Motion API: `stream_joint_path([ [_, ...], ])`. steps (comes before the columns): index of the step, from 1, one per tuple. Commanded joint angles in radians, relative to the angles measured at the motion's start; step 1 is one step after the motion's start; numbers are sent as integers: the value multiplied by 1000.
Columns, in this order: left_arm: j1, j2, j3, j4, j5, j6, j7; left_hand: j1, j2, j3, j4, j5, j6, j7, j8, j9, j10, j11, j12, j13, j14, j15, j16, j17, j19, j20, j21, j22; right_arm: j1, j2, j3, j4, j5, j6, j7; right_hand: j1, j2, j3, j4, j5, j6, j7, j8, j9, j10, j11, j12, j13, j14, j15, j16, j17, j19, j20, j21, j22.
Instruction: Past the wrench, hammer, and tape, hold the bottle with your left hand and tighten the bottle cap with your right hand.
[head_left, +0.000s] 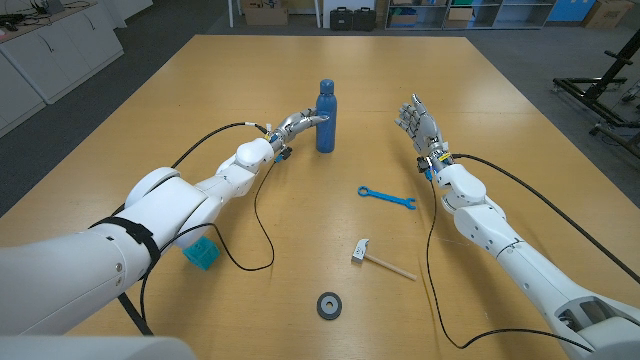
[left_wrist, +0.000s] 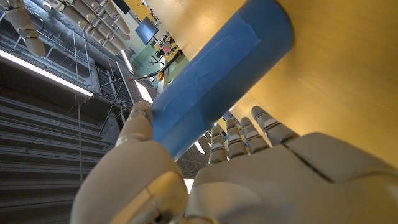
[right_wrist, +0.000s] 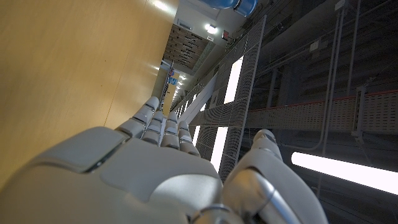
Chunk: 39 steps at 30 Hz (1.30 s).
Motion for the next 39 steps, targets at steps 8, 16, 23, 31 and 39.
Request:
stream_joint_path([
  [8,-31,-27,59,5,-19,85,27,16,-2,-5,-2,8,20,-1,15,2,15,-5,9,4,13,-50,5,4,17,-39,6,3,-10,-3,5,2,6,8,0,14,3,5,-2,-5,6,11,2,2,7,6,2,4,0,2,6,-1,3,2,-5,2],
  [16,-41,-37,78,6,-28,113,37,20,-1,-6,-2,8,29,1,19,2,17,-9,10,4,15,-53,5,4,20,-39,6,4,-10,-4,6,2,7,7,1,14,4,5,-2,-5,5,9,2,2,7,6,2,4,1,2,7,0,3,4,-6,2],
  [23,-50,-44,94,7,-36,142,45,23,0,-7,-2,8,34,0,22,2,21,-10,11,4,17,-55,5,4,22,-42,7,4,-11,-4,6,4,9,7,3,14,4,5,-2,-5,5,10,1,2,9,8,2,4,1,4,6,0,3,5,-7,2],
  [31,-60,-56,112,7,-43,173,55,28,1,-9,-1,8,41,-3,24,2,25,-17,11,4,20,-60,5,4,26,-45,7,4,-10,-6,6,6,9,10,6,14,4,5,-2,-5,6,8,1,2,9,6,2,5,1,4,7,0,3,5,-9,2],
  [39,-66,-72,123,13,-57,203,84,50,4,-14,0,9,79,1,40,1,66,-36,21,4,59,-83,13,3,72,-63,17,4,-12,-5,7,10,12,11,8,14,5,4,-2,-5,6,8,1,2,11,8,3,5,1,5,7,0,3,6,-10,2],
])
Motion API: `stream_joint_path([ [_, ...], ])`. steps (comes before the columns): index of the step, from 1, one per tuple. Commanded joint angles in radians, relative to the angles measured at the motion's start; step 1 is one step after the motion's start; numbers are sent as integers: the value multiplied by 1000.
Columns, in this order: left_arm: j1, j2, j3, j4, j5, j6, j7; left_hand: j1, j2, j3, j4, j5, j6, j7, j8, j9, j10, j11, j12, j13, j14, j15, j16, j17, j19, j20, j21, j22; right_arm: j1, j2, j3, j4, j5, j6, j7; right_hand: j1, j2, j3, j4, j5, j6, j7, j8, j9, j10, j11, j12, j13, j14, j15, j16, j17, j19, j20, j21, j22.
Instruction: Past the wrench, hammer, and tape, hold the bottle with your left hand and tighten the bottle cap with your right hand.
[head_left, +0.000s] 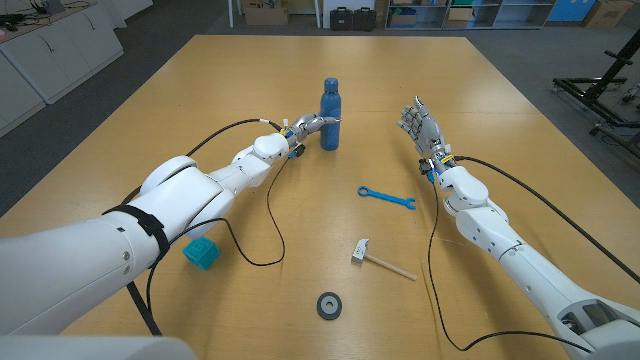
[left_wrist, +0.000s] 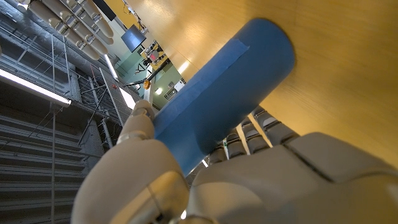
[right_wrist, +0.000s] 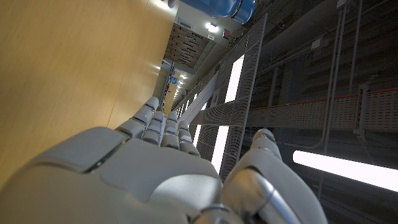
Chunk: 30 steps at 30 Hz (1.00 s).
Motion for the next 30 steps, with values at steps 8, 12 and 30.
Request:
stream_joint_path([
  [8,-18,-44,21,57,-30,-7,12,36,5,-8,1,5,52,0,22,1,54,-7,16,3,62,-91,20,2,81,-69,21,3,-10,0,4,3,7,8,3,9,0,4,-2,-5,5,8,0,2,5,3,3,5,3,7,7,0,3,7,-2,3],
  [12,-16,-49,20,58,-34,1,13,56,13,-6,1,5,78,-2,32,0,79,-14,20,2,91,-101,24,1,106,-87,23,3,-14,-1,6,3,7,13,3,10,0,4,-2,-5,6,6,0,2,7,4,4,5,2,7,7,0,3,9,-3,3],
  [30,13,-23,-7,1,-41,-14,29,122,33,7,2,3,169,-10,63,-4,168,-45,33,0,179,-142,30,-3,183,-142,26,2,-12,1,6,14,13,20,15,10,1,3,-2,-6,6,6,0,2,7,1,3,5,1,6,7,0,3,10,-5,3],
])
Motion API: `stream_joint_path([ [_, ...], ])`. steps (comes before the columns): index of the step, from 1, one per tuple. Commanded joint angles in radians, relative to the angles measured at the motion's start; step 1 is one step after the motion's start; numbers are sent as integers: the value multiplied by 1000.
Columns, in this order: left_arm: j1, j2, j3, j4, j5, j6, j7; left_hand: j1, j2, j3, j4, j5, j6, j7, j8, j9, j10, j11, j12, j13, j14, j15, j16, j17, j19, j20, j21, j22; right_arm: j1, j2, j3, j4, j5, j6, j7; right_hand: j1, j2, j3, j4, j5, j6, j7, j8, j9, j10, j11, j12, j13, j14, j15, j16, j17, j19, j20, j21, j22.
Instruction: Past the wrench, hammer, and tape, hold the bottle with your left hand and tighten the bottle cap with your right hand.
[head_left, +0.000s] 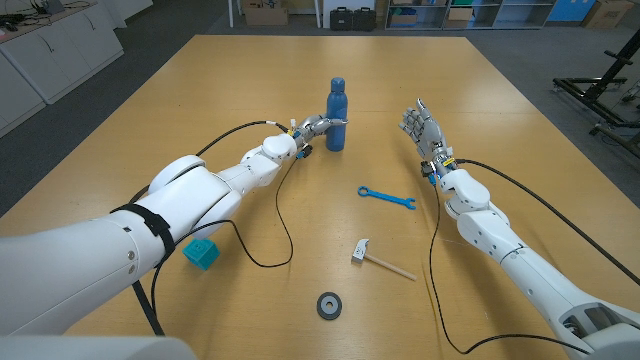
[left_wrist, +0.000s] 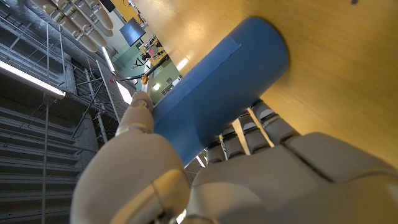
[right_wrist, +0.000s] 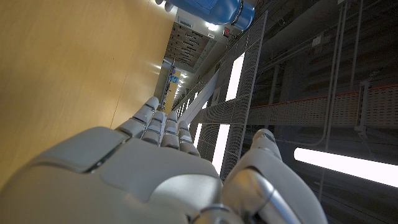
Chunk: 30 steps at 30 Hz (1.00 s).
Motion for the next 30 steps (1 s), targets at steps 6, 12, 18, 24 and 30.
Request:
stream_joint_path([
  [6,20,21,-36,-4,6,-102,5,30,7,15,-2,3,27,-6,11,2,25,-6,8,2,25,-143,6,-1,27,-139,9,2,10,6,-3,17,0,12,12,10,1,3,-2,-6,8,9,0,2,7,0,3,5,2,5,7,0,7,4,-2,3],
  [12,31,33,-52,-9,23,-163,10,44,12,20,-1,2,41,0,15,1,46,-7,10,1,47,-145,8,-1,44,-142,10,2,19,13,-5,28,-1,17,15,10,1,3,-2,-6,8,11,0,2,7,-9,3,5,4,-2,8,1,11,-1,-2,3],
  [18,46,46,-71,-15,37,-223,8,52,15,22,-1,1,46,-1,16,0,54,-5,11,1,56,-147,8,-2,51,-142,9,2,25,16,-8,35,-3,22,20,11,2,3,-2,-6,9,11,0,2,8,-10,3,5,7,-3,9,1,12,-2,-3,3],
  [24,66,54,-100,-19,38,-271,3,59,18,25,-1,0,47,-1,15,0,57,-5,9,1,57,-147,5,-2,59,-144,10,2,25,18,-7,35,-3,22,17,11,2,2,-3,-6,11,11,1,2,9,-13,3,5,9,-2,9,1,14,-3,-3,3],
  [30,91,53,-136,-23,27,-317,-2,78,23,32,-1,-2,63,5,19,-2,76,-11,10,0,79,-152,5,-2,80,-148,11,2,27,17,-9,31,-7,20,16,11,2,2,-3,-6,11,10,1,2,9,-12,3,5,10,-2,10,1,15,-2,-3,3],
])
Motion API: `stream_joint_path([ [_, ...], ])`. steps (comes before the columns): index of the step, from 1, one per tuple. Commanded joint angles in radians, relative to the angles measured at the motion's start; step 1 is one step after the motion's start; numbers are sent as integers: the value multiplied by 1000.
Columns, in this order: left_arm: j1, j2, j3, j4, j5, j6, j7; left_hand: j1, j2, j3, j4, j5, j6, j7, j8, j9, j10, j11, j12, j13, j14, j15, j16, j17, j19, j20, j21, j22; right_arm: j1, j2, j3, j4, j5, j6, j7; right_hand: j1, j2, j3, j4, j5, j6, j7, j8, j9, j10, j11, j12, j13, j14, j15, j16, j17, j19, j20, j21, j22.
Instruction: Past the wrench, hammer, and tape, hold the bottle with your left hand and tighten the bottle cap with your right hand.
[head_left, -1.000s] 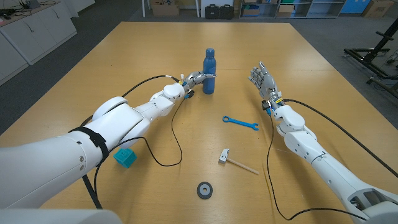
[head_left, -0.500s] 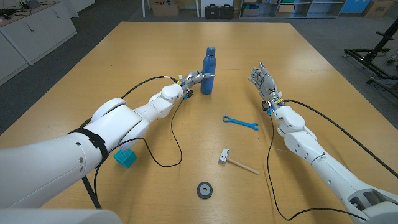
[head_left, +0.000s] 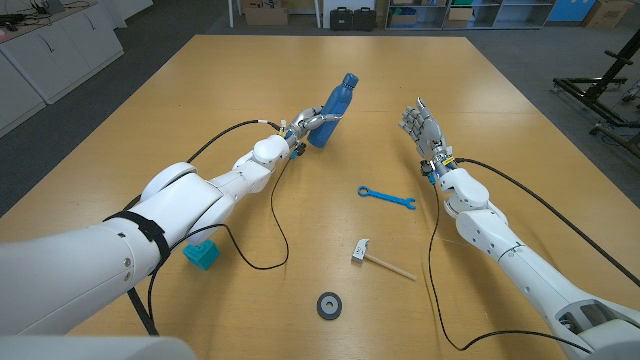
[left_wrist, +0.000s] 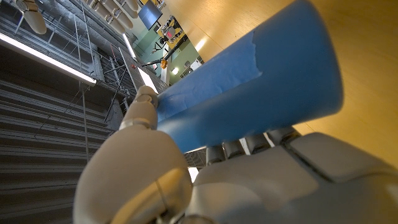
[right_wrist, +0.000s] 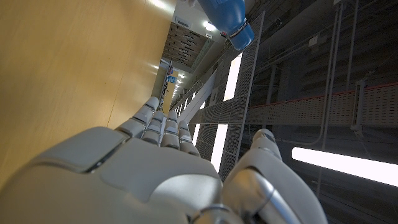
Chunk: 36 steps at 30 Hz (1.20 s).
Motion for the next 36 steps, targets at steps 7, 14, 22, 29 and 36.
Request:
stream_joint_path([
  [7,65,8,-95,-18,-20,-149,-28,32,8,14,5,-3,46,1,14,1,48,-9,6,0,43,-163,5,3,45,-147,6,3,5,0,-6,-10,-11,-3,-4,12,3,2,-3,-6,5,7,1,2,-1,-3,3,5,3,3,3,1,12,1,-4,3],
  [14,107,19,-132,-55,-25,-211,-33,47,11,18,6,-4,72,-3,21,0,77,-13,9,1,71,-169,6,3,69,-150,8,3,2,-1,-6,-19,-13,0,-6,12,3,2,-3,-6,5,7,1,2,0,-3,3,5,2,4,3,1,11,2,-6,3],
  [22,208,67,-175,-224,-25,-218,0,86,33,38,7,-4,136,-16,38,-1,150,-25,20,4,140,-182,11,7,124,-156,13,6,-3,0,-4,-22,-15,12,-6,12,3,2,-3,-6,6,8,0,2,1,-3,3,5,4,3,3,1,12,3,-7,3],
  [29,304,112,-212,-410,-42,-148,33,132,61,60,5,0,191,-26,55,-1,216,-20,33,12,198,-188,14,12,168,-159,18,9,0,5,-7,-10,-13,21,3,12,3,2,-3,-6,5,8,0,2,1,-3,3,5,4,2,3,1,13,3,-7,3],
  [36,342,118,-239,-468,-90,-107,9,157,75,70,4,3,223,-30,66,-1,250,-22,40,18,234,-190,17,15,192,-158,22,11,6,10,-11,2,-13,26,11,12,4,1,-3,-6,6,7,0,2,1,-3,3,5,3,2,3,1,13,2,-8,4],
])
